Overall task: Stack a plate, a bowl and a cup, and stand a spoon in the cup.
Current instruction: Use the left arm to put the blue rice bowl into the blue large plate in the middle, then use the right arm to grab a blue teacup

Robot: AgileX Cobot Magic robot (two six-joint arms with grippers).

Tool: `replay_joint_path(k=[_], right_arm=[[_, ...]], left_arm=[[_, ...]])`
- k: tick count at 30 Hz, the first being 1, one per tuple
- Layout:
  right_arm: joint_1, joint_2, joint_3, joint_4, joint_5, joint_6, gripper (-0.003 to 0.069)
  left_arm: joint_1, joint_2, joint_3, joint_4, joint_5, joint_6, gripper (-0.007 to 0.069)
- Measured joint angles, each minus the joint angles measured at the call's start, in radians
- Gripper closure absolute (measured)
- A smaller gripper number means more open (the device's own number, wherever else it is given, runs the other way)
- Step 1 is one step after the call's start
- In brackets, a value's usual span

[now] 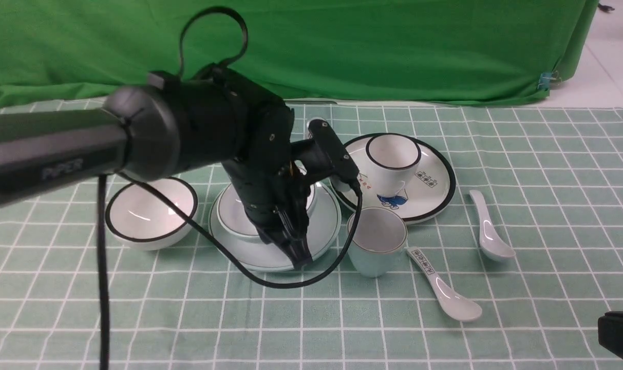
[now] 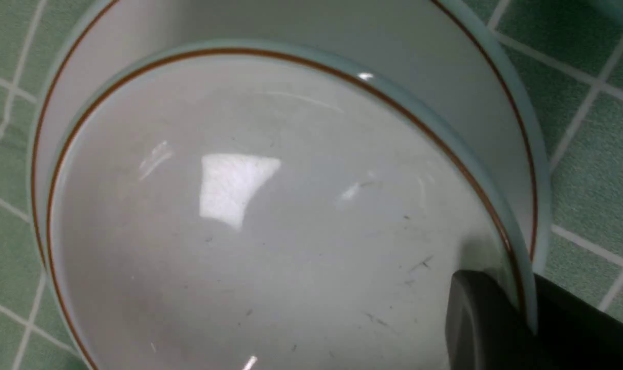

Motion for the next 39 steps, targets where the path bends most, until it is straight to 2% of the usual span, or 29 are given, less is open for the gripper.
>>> replay_joint_path(k=[9, 13, 17, 18, 20, 22, 26, 28, 31, 33, 34, 35, 36, 39], right_arm=[[0.0, 0.0, 0.0, 0.0, 0.0, 0.0, 0.0587], [0.0, 0.0, 0.0, 0.0, 0.0, 0.001, 0.0567], [0.0, 0.001, -0.005, 0.0, 0.007, 0.001, 0.0511], [0.0, 0.008, -0.02, 0.0, 0.029, 0.001, 0.0465], [0.0, 0.02, -0.041, 0.0, 0.056, 0.001, 0.0423], [0.0, 0.067, -0.104, 0.0, 0.113, -0.006, 0.0372], [0.0, 0.182, -0.207, 0.0, 0.206, -0.055, 0.0358], [0.0, 0.257, -0.255, 0.0, 0.24, -0.088, 0.0354], [0.0, 0.386, -0.324, 0.0, 0.269, -0.14, 0.0351], [0.0, 0.524, -0.411, 0.009, 0.284, -0.201, 0.0351], [0.0, 0.548, -0.424, 0.014, 0.284, -0.212, 0.0351], [0.0, 0.63, -0.473, 0.035, 0.289, -0.25, 0.0351], [0.0, 0.676, -0.502, 0.05, 0.296, -0.273, 0.0351], [0.0, 0.852, -0.628, 0.121, 0.325, -0.361, 0.0351]], left_arm=[[0.0, 0.031, -0.006, 0.012, -0.02, 0.024, 0.0594], [0.0, 0.032, -0.006, 0.019, -0.049, 0.037, 0.0552], [0.0, 0.032, -0.006, 0.021, -0.059, 0.04, 0.047], [0.0, 0.032, -0.006, 0.016, -0.06, 0.041, 0.0408], [0.0, 0.032, -0.006, 0.01, -0.061, 0.041, 0.0372], [0.0, 0.032, -0.006, -0.017, -0.062, 0.04, 0.0281], [-0.002, -0.009, -0.006, -0.086, -0.034, 0.009, 0.0177], [-0.01, -0.057, -0.006, -0.103, 0.0, -0.016, 0.0157], [-0.022, -0.174, -0.006, -0.127, 0.043, -0.108, 0.019], [-0.021, -0.331, 0.024, -0.169, 0.044, -0.176, 0.0328], [-0.021, -0.345, 0.028, -0.172, 0.043, -0.184, 0.0328], [-0.015, -0.44, 0.069, -0.195, 0.024, -0.201, 0.0436], [-0.011, -0.512, 0.1, -0.217, 0.006, -0.205, 0.049], [-0.008, -0.752, 0.293, -0.288, -0.094, -0.211, 0.0602]])
